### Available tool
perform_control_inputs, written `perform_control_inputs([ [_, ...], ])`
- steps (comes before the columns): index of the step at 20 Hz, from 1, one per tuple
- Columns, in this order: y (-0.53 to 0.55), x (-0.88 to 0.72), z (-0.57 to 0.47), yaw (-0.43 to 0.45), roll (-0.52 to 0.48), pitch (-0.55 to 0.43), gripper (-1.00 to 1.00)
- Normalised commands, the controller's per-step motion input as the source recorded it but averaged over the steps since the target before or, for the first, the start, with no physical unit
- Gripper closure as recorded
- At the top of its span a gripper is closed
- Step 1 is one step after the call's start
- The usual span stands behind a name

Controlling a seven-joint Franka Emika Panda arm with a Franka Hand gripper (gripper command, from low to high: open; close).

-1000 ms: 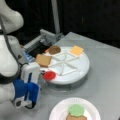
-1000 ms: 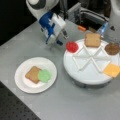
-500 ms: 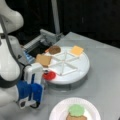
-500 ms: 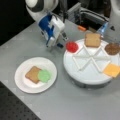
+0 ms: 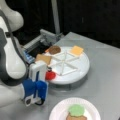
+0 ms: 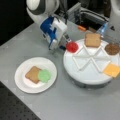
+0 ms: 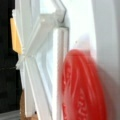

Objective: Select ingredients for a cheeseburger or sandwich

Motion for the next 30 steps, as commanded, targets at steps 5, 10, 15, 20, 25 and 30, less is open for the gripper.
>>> perform_control_inputs([
  [5,0.15,-0.06,0.08,-0.158,0.069,0.050,-1.00],
  [10,0.09,-0.07,0.07,-0.159,0.032,0.047,-1.00],
  [15,0.06,-0.13,0.06,-0.150,0.012,0.060,-1.00],
  [20,0.08,-0.20,0.08,-0.133,-0.011,0.073,-1.00],
  [25,0.11,-0.24,0.10,-0.096,-0.034,0.052,-1.00],
  [30,0.15,-0.23,0.13,-0.069,-0.062,0.048,-1.00],
])
